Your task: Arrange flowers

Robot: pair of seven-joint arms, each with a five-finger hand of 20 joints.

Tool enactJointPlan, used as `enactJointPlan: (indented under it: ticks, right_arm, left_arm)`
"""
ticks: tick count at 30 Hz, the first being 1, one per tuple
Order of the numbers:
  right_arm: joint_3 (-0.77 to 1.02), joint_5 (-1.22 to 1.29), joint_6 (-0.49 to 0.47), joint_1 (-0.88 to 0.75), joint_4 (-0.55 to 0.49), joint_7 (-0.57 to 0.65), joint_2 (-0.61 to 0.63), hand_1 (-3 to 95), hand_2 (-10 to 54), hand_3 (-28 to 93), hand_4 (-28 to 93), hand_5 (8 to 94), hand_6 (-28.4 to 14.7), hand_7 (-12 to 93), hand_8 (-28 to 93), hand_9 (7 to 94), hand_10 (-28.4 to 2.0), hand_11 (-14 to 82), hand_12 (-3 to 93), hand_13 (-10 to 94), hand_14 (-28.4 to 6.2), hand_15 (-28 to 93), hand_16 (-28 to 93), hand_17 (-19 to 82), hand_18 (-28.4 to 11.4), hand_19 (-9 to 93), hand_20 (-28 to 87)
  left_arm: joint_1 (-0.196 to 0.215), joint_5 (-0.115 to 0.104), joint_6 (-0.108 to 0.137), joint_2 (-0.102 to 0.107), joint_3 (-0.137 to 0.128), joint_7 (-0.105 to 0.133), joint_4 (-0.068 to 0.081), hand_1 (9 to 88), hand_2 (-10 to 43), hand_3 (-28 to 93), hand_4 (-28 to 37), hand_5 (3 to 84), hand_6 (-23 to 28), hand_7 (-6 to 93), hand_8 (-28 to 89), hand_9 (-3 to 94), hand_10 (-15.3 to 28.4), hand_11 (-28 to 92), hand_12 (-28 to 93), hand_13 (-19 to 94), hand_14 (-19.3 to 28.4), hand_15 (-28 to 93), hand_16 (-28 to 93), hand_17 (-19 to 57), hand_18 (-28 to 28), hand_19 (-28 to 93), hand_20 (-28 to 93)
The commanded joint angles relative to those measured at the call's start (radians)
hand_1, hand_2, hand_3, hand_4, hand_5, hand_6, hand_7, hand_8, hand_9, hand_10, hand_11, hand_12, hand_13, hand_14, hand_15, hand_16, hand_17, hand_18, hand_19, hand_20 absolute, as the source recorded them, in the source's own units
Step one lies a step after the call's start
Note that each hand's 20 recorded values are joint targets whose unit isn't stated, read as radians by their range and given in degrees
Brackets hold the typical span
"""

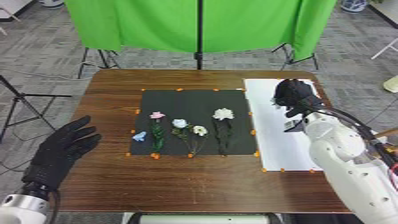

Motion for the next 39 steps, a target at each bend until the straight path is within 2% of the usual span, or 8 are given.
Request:
enactJointPlan:
  ticks: [1,11,18,23,29,32,34,39]
  right_arm:
    - [-0.003,-0.103,-0.072,-0.183,-0.179,-0.145,-0.013,56.4,-9.5,86,-28,72.6,-3.0,46,-15,81.9,-7.2,21.2,45.0,82,0.2,43,38,45,-13.0,92,19]
    - [-0.041,-0.186,-0.040,-0.254,-0.182,-0.155,-0.053,54.9,-9.5,87,-28,69.9,-2.4,50,-17,81.0,-6.9,22.1,44.9,81,0.2,46,37,43,-13.9,89,24]
    - [-0.106,-0.202,0.221,-0.253,-0.135,-0.080,-0.043,53.9,-9.5,85,-28,68.3,-1.6,52,-15,80.5,-6.0,22.6,44.6,80,0.3,47,36,43,-14.5,83,34]
    - [-0.103,-0.257,0.183,-0.267,-0.146,-0.046,-0.057,51.9,-9.5,84,-28,66.7,-1.7,53,-14,79.9,-5.7,22.8,45.0,79,0.9,46,37,41,-14.6,82,36]
    - [-0.095,-0.290,0.094,-0.271,-0.159,-0.057,-0.061,44.5,-9.5,81,-28,56.3,-1.6,57,-16,67.6,-6.6,30.9,43.4,68,-1.0,54,32,34,-14.3,79,40]
    - [-0.093,-0.287,0.083,-0.273,-0.168,-0.056,-0.061,40.2,-9.5,83,-28,54.7,-0.5,52,-18,62.3,-7.7,39.0,36.6,64,-2.1,57,28,32,-14.6,78,41]
    - [-0.080,-0.275,0.069,-0.281,-0.184,-0.054,-0.063,34.8,-9.5,87,-28,54.1,0.2,50,-27,58.2,-9.1,47.7,28.3,62,-3.6,62,20,30,-14.9,78,41]
    - [-0.044,-0.199,0.007,-0.297,-0.246,-0.020,-0.064,26.8,-9.5,89,-28,47.7,-1.9,49,-27,50.0,-10.7,51.8,24.6,56,-5.4,65,18,27,-16.0,79,42]
  left_arm:
    - [0.008,0.005,-0.010,-0.009,-0.004,-0.009,0.003,27.0,0.5,72,-23.2,35.2,2.7,27.9,-13,30.8,13.1,32,14,26,15.3,45,-1,-5.1,22.5,50,9]
    - [-0.002,0.002,-0.014,-0.009,0.001,-0.025,0.006,26.9,0.5,72,-23.3,35.1,2.6,27.9,-13,30.7,13.1,32,14,26,15.3,45,-1,-5.1,22.5,50,9]
    - [-0.007,0.004,-0.019,-0.006,0.006,-0.022,0.006,26.9,0.5,72,-23.2,35.1,2.6,28.0,-13,30.7,13.0,32,14,26,15.2,45,-1,-5.1,22.6,50,9]
    - [-0.011,0.004,-0.022,-0.004,0.007,-0.026,0.008,26.8,0.5,72,-23.2,35.1,2.6,28.0,-13,30.8,13.1,32,14,26,15.2,45,-1,-5.1,22.5,50,9]
    - [-0.014,0.005,-0.027,-0.001,0.008,-0.029,0.011,26.9,0.4,72,-23.2,35.1,2.6,28.0,-13,30.7,13.0,32,14,26,15.2,44,-1,-5.1,22.5,50,9]
    - [-0.012,0.004,-0.027,0.001,0.008,-0.029,0.011,26.9,0.4,72,-23.2,35.1,2.6,28.0,-13,30.7,13.0,32,14,26,15.2,44,-1,-5.1,22.5,50,9]
    - [-0.010,0.003,-0.028,0.002,0.007,-0.027,0.010,26.9,0.4,72,-23.1,35.1,2.7,27.9,-13,30.7,13.0,32,14,26,15.1,44,-1,-5.1,22.5,50,9]
    - [-0.009,0.004,-0.027,0.004,0.002,-0.027,0.011,26.8,0.3,72,-23.1,35.1,2.6,27.9,-13,30.7,13.1,32,14,26,15.2,44,-1,-5.1,22.5,50,9]
